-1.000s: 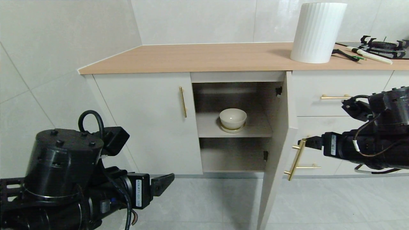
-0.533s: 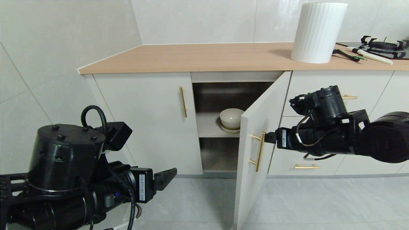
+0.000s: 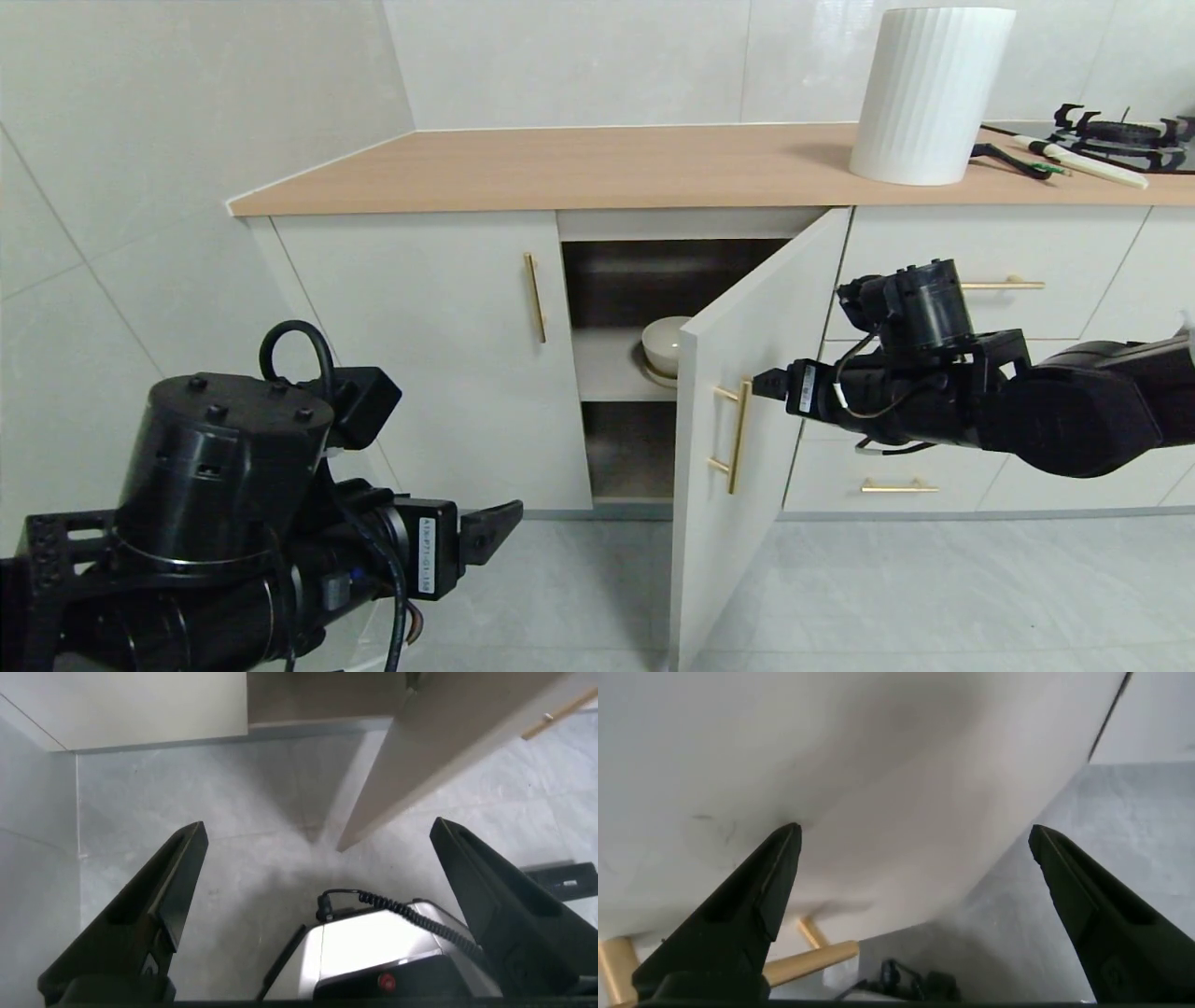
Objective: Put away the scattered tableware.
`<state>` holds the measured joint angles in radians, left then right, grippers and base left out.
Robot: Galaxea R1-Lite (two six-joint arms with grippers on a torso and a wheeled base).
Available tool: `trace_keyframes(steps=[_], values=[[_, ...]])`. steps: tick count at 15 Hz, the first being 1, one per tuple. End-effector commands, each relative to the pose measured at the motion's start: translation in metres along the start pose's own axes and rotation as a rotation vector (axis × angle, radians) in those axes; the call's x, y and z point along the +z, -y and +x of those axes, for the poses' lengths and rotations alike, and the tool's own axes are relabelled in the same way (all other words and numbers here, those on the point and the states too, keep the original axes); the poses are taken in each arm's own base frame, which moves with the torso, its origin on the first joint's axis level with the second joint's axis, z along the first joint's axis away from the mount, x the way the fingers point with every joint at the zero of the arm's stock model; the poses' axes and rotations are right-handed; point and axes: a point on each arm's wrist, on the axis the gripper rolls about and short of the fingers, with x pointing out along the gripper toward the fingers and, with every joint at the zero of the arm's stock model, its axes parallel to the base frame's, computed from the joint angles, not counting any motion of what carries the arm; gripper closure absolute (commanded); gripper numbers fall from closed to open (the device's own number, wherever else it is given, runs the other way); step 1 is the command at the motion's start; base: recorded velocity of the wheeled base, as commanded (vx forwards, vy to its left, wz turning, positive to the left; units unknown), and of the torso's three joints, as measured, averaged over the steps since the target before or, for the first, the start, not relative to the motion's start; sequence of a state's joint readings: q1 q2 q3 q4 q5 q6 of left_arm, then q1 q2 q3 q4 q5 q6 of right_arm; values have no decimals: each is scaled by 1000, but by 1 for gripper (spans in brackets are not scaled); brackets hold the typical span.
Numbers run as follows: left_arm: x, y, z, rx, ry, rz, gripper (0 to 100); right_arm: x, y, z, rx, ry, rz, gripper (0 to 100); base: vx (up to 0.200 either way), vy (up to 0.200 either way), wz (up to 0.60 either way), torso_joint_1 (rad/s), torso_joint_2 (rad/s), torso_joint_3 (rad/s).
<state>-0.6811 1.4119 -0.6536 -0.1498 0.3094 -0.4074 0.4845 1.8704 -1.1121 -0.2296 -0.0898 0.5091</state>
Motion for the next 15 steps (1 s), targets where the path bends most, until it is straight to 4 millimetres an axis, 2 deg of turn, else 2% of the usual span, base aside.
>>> trace_keyframes(steps=[1, 2, 9, 12, 15], values=[[-2, 0, 1, 4, -8, 4, 0, -5, 2, 9, -16, -18, -2, 0, 0, 0, 0, 0, 0, 0], [-2, -1, 1, 4, -8, 4, 0, -8, 3, 13, -26, -23, -4, 0, 0, 0, 0, 0, 0, 0], [-1, 0, 0, 4, -4, 12, 0, -12, 4, 26, -32, -11, 12, 0, 200, 0, 0, 1, 2, 2], [-1, -1, 0, 3, -1, 11, 0, -11, 3, 31, -20, 22, 45, 0, 0, 0, 0, 0, 0, 0], [-1, -1, -1, 2, 0, 10, 0, -12, 3, 49, -64, 148, 82, 0, 0, 0, 0, 0, 0, 0]])
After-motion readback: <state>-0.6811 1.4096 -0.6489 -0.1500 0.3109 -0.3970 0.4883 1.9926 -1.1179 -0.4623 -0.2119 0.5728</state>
